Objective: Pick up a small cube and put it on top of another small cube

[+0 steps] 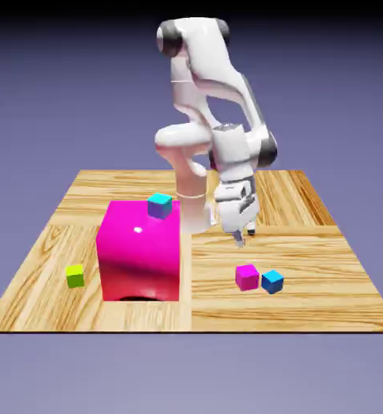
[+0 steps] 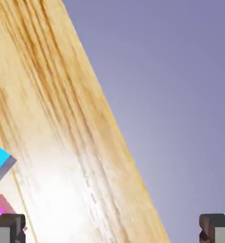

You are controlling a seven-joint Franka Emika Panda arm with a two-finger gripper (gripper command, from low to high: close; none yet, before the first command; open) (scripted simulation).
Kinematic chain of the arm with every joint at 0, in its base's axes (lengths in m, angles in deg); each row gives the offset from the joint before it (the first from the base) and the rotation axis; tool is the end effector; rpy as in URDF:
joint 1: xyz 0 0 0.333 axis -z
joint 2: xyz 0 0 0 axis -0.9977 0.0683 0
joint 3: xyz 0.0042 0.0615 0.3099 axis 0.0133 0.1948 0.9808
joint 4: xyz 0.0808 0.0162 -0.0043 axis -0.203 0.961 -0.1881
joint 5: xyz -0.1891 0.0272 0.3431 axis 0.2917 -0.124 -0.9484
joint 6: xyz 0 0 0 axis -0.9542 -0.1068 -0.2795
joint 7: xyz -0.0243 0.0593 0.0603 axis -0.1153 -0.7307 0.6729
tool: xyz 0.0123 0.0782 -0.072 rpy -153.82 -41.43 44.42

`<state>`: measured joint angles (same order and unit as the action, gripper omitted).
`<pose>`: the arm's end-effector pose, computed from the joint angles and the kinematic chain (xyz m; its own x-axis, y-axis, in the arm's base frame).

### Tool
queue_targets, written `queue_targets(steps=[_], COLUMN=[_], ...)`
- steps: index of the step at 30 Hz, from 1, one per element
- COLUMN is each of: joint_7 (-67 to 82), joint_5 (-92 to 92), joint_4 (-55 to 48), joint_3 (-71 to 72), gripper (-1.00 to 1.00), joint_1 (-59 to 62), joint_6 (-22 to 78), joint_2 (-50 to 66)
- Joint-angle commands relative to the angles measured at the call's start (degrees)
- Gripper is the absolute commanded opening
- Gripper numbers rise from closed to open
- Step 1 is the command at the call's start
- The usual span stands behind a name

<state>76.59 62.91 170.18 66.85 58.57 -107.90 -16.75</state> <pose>0.4225 0.1362 0.2993 0.8263 0.4766 0.3001 0.5140 -0.8560 -0.0559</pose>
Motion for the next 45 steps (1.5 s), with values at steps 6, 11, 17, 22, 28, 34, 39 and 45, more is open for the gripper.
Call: queue_targets(steps=[6,11,17,22,28,34,39,45], joint_7=[15.0,27.4,42.4,48.5,55.2,45.0,45.2,45.4], joint_5=[-4.0,-7.3,-11.4,-16.4,-24.8,-11.9,-4.6,4.2], joint_4=[-1.9,-3.5,-5.4,-7.1,-9.7,-5.7,-5.1,-4.4], joint_3=[-1.6,-3.0,-4.6,-2.2,2.9,-4.9,-7.1,-9.7], gripper=[0.0,0.0,0.0,0.0,-1.0,-1.0,-1.0,-1.0], joint_1=[-5.7,-10.4,-16.1,-15.6,-12.8,-16.9,-9.5,-0.6], joint_6=[2.5,4.5,7.0,4.9,-0.2,7.7,17.4,29.0], joint_2=[5.8,10.6,16.4,21.5,29.6,17.2,6.8,-5.7])
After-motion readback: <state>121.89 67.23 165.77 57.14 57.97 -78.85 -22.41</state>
